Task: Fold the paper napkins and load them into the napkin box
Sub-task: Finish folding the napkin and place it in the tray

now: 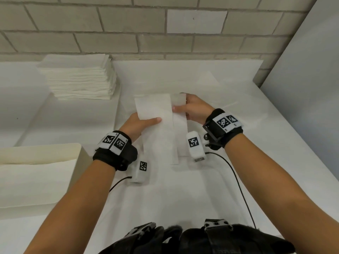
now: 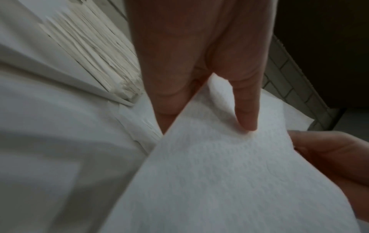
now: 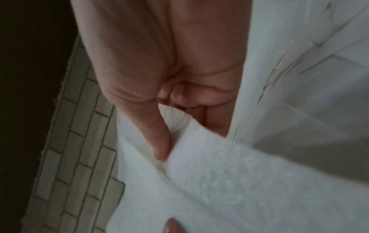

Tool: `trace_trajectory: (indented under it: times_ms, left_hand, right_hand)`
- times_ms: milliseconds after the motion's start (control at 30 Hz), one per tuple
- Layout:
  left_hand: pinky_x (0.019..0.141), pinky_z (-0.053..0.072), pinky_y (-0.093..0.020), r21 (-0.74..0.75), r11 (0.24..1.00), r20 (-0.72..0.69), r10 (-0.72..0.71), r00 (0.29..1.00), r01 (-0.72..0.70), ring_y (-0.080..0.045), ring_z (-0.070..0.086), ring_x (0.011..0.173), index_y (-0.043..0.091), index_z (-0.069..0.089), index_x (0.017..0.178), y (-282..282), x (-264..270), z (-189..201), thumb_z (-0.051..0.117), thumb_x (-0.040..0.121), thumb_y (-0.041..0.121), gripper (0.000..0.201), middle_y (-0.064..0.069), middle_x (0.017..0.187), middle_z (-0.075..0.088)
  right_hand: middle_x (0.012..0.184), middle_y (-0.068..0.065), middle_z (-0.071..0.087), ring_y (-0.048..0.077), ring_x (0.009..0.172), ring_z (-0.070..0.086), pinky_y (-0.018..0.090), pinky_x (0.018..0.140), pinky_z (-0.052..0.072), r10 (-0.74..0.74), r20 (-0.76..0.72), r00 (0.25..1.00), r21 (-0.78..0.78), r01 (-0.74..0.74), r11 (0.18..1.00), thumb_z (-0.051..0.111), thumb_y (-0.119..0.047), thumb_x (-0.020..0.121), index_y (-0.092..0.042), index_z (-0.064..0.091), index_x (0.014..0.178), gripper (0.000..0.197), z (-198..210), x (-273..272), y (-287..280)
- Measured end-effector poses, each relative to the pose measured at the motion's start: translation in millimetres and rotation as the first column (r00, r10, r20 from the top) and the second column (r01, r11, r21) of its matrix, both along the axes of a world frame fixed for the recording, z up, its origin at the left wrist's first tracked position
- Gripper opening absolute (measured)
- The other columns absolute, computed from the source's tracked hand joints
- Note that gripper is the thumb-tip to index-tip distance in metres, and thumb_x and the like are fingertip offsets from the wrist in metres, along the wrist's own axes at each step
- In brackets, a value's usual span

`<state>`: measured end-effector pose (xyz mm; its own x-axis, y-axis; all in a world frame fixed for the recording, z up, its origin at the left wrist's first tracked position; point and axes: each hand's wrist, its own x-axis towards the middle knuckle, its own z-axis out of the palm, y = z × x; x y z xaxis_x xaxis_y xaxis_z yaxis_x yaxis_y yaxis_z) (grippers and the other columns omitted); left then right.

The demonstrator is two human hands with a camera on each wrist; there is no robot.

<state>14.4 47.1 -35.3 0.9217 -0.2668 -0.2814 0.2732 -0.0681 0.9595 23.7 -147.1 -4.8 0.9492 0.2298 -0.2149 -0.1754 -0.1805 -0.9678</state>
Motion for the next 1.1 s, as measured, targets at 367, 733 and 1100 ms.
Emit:
trace_trajectory:
  times_ms: [367, 733, 1100]
  left_hand:
    - [0.08, 0.054, -0.035, -0.119, 0.966, -0.071, 0.221, 0.973, -0.228, -0.022, 0.066, 0.097, 0.009, 0.059, 0.115, 17, 13, -1, 0.072, 0.076, 0.006, 0.041, -0.008, 0.109, 0.068]
    - [0.076, 0.054, -0.032, -0.208, 0.856, -0.128, 0.456, 0.881, -0.474, -0.019, 0.067, 0.087, 0.008, 0.06, 0.109, 30, 27, -6, 0.066, 0.083, 0.007, 0.026, -0.006, 0.101, 0.068]
    - [0.076, 0.053, -0.033, -0.157, 0.871, -0.153, 0.445, 0.882, -0.466, -0.023, 0.065, 0.092, 0.006, 0.057, 0.116, 26, 26, -12, 0.067, 0.084, 0.012, 0.034, -0.007, 0.103, 0.067]
  right_hand:
    - [0.128, 0.017, 0.056, 0.033, 0.115, 0.055, 0.034, 0.092, 0.044, -0.294, -0.12, 0.948, -0.738, 0.113, 0.665, 0.045, -0.06, 0.088, 0.001, 0.048, 0.129, 0.074, -13, 33, -23]
    - [0.131, 0.015, 0.053, 0.029, 0.122, 0.05, 0.026, 0.078, 0.037, -0.25, -0.159, 0.955, -0.661, 0.085, 0.746, 0.07, -0.009, 0.08, -0.001, 0.054, 0.124, 0.048, -32, 51, -22]
    - [0.125, 0.009, 0.059, 0.028, 0.114, 0.055, 0.042, 0.101, 0.044, -0.112, -0.238, 0.965, -0.625, -0.064, 0.778, 0.072, -0.026, 0.08, -0.003, 0.055, 0.124, 0.052, -17, 70, -45]
